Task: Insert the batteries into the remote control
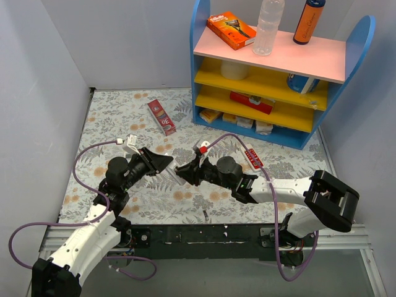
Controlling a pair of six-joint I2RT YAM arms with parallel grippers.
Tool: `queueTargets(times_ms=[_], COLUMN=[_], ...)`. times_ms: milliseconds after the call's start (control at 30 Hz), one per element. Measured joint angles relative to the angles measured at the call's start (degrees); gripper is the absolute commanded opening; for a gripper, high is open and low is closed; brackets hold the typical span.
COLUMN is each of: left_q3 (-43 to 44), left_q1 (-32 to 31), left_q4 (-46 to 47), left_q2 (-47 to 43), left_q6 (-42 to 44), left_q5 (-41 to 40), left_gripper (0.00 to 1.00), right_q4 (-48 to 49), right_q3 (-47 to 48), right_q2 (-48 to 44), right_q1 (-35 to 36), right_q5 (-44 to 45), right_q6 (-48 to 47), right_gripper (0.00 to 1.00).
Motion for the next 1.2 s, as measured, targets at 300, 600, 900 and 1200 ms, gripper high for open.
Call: queueTargets(times_ms=[300,600,900,1200], left_q3=[0.5,0.6,3.0,6.0], left_q1=[0.0,0.0,0.0,0.0], left_q4=[-0.8,-0.8,-3.8,-6.9], left_q2=[0.3,1.2,4.1,6.5], left_q6=[0.9,1.4,2.8,3.9], left_q5=[-0.6,-0.5,-0.4,0.2], left_gripper=[0.00,0.00,0.00,0.00], right_q4=[-0.7,-1.8,-4.9,-5.7], right_q3=[0.0,0.1,1.9,2.4], right_q2=[0.0,0.0,1.5,1.9], right_q1=[0.1,0.1,0.1,0.0], right_q5=[3.8,5.4,5.6,5.5], right_q6=[0.8,1.0,-2.1,-6.1], right_gripper=[0.27,0.27,0.14,0.04])
